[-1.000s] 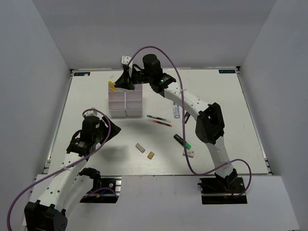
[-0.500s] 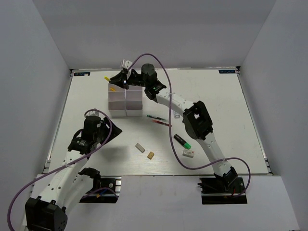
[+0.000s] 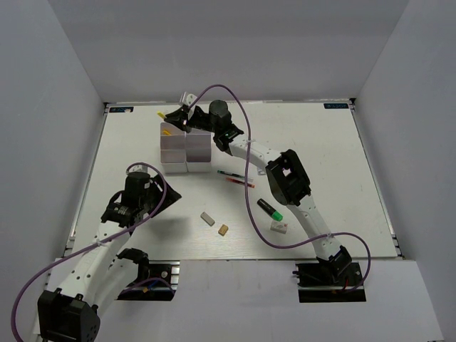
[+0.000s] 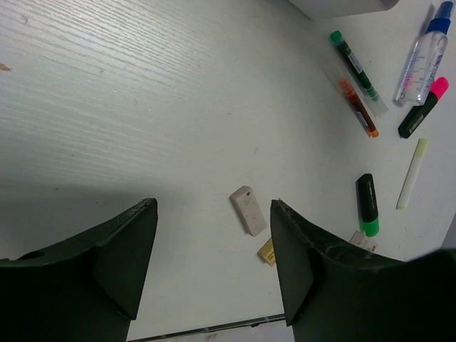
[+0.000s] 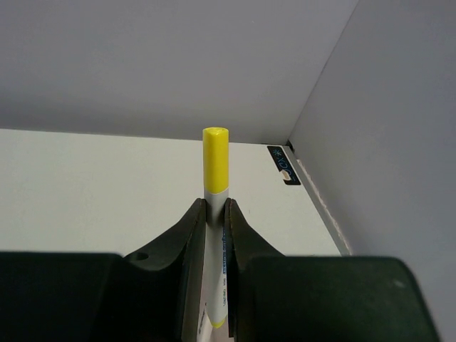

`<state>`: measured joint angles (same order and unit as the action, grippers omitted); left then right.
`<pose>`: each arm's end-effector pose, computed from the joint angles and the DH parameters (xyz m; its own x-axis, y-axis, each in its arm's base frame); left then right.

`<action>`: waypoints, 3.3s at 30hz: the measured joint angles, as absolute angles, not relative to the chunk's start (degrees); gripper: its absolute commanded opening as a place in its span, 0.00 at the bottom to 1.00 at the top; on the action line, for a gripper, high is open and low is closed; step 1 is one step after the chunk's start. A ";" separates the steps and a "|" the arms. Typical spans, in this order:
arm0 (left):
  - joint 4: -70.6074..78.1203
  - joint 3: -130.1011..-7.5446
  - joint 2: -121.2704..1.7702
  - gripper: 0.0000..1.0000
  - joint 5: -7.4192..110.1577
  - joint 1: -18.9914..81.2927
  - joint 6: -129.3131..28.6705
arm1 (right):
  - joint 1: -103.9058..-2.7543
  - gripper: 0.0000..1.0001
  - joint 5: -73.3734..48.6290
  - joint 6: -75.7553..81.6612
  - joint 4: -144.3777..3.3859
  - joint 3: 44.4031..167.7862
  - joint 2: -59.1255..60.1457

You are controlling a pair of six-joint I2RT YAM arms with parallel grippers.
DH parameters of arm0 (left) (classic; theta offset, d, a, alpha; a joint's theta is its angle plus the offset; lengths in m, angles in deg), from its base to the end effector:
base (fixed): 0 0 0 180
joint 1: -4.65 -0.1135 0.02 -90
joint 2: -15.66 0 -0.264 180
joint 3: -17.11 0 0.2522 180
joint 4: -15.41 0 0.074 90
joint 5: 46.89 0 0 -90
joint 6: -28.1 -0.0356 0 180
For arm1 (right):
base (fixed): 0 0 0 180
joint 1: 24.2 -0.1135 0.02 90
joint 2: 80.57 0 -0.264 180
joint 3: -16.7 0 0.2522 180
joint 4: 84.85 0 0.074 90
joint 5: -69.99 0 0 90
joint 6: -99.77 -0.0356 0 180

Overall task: Sort the stationery into containers
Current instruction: Place the stationery into the container, then grab a piece of stationery with the right arm

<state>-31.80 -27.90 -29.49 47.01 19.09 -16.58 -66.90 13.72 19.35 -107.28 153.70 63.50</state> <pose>0.1545 -0.0423 0.2195 -0.7095 -0.5499 -0.4408 -0.3001 0.8017 -0.5169 0.4158 0.4105 0.2648 0.3513 0.1358 -0.9264 -0.9118 0.2745 -0.3055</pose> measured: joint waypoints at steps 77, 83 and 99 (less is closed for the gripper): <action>-5.57 -29.41 -51.89 0.70 72.67 23.61 -31.03 | -35.89 0.46 -11.13 23.94 -35.17 94.25 18.54; -8.24 -29.41 -46.49 0.70 70.51 23.61 -30.44 | -35.95 0.38 -14.56 22.67 -35.17 97.22 23.74; -14.14 -29.17 -39.08 0.71 64.58 23.61 -28.75 | -36.08 0.00 -14.71 24.88 -36.70 96.81 23.50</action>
